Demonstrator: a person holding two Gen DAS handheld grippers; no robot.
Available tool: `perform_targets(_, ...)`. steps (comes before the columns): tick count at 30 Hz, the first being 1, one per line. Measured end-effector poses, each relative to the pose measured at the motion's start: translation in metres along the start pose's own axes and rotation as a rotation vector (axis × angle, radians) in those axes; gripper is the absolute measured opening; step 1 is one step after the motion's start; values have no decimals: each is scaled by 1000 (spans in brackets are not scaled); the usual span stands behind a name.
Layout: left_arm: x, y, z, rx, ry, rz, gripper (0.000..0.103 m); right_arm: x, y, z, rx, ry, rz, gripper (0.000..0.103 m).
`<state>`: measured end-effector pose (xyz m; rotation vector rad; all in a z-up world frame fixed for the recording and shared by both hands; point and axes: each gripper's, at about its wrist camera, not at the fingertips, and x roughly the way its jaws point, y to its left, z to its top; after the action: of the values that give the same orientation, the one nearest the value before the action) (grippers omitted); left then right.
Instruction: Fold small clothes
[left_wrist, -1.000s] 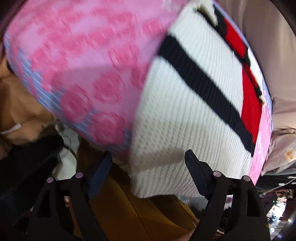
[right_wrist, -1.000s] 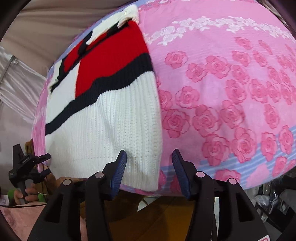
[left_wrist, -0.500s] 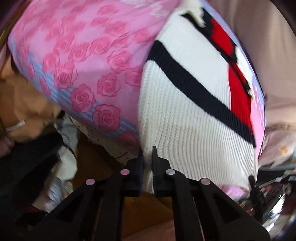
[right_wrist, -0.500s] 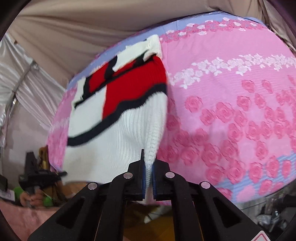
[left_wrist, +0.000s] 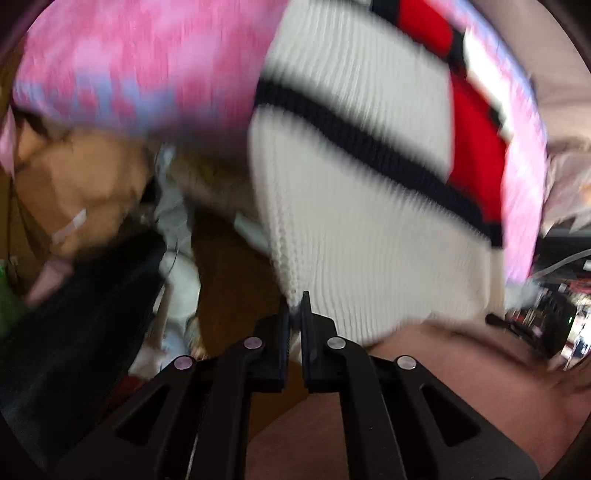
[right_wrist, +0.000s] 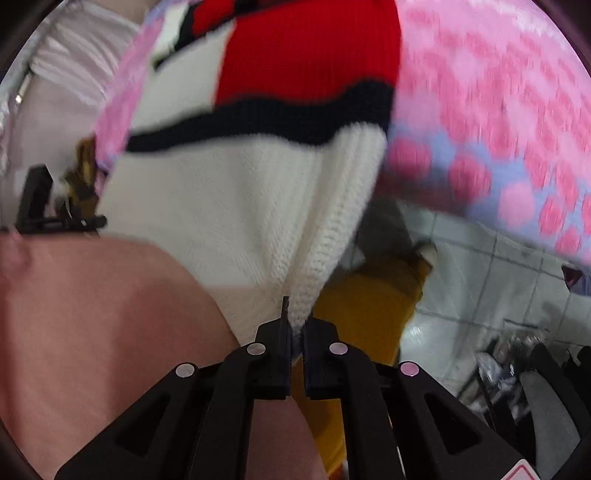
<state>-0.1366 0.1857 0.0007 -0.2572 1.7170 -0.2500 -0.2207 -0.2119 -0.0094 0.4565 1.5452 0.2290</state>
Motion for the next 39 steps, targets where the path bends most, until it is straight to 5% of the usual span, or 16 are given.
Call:
perform_targets(3,-48,-20,73,9,-227,-84,4,-46,-5,66,43,-273,82,4)
perform_targets(7,-73,-49,165,30,-504,-69,5,-70,-31,165,113,-572,153,5)
perform_targets(9,-63,-65,212,34,-549,-80,8,-54,-48,210,179,-602,167,9)
perform_targets(11,-43,-74,247,12,-569,40,11,-36,-62,241,279,-608,120,15)
perform_targets(14,-25,-73,263,-37,-597,136,34,-34,-75,250,385,-667,58,18)
perform_targets(17,-32,-61,249,-62,-648,62,64,-49,-79,226,406,-747,82,51)
perform_targets(19,-38,-59,237,-40,-677,39,79,-52,-72,213,336,-747,16,52)
perform_targets(21,-38,-64,242,-1,-672,34,82,-48,-68,208,296,-724,-25,53)
perform_targets(25,-15,-82,265,63,-582,57,82,-28,-45,226,217,-675,-100,59)
perform_targets(27,1,-94,276,116,-529,85,70,-15,-34,244,151,-649,-171,59)
perform_targets(29,14,-103,282,165,-485,116,34,-1,-26,257,103,-612,-226,59)
perform_targets(31,13,-104,283,171,-487,123,9,11,-24,265,74,-578,-248,28)
perform_targets(32,9,-103,281,162,-494,107,7,12,-25,266,75,-561,-242,12)
perform_targets(36,-47,-91,268,95,-598,2,7,-43,-16,248,98,-694,-117,10)
perform_targets(39,-79,-88,276,66,-672,5,7,-87,-15,247,116,-811,-53,6)
